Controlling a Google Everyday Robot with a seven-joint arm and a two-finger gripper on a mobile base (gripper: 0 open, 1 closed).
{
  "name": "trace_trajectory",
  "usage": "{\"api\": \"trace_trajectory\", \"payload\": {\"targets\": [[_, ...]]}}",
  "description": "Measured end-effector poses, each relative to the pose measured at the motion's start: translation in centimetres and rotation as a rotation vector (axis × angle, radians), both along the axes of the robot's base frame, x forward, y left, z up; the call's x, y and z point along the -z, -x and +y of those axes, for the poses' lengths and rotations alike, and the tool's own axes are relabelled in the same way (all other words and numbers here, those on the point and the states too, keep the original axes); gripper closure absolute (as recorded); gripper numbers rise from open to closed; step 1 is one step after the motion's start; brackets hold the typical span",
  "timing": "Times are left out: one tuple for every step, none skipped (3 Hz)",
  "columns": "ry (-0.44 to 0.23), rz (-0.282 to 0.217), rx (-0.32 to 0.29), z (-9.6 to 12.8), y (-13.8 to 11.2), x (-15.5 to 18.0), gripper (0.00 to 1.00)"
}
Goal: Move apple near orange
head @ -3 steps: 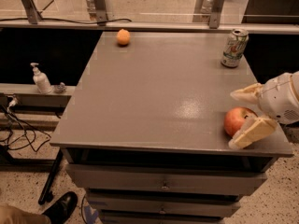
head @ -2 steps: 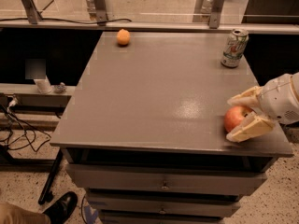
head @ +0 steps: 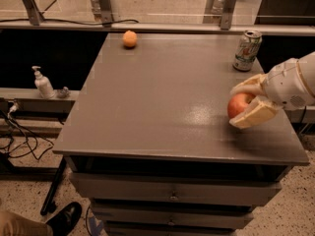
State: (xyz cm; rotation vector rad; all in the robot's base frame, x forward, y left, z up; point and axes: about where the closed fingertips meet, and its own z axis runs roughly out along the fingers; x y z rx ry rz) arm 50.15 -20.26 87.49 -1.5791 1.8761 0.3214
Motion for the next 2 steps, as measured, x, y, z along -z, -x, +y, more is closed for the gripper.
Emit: {"api": "trace_trajectory", "payload": {"targets": [[-0.043,-0.034,-0.004,4.7,-4.22,-4.13,1.0],[-0.043,-0.034,-0.005,4.71,-4.22,-4.14,1.0]]}}
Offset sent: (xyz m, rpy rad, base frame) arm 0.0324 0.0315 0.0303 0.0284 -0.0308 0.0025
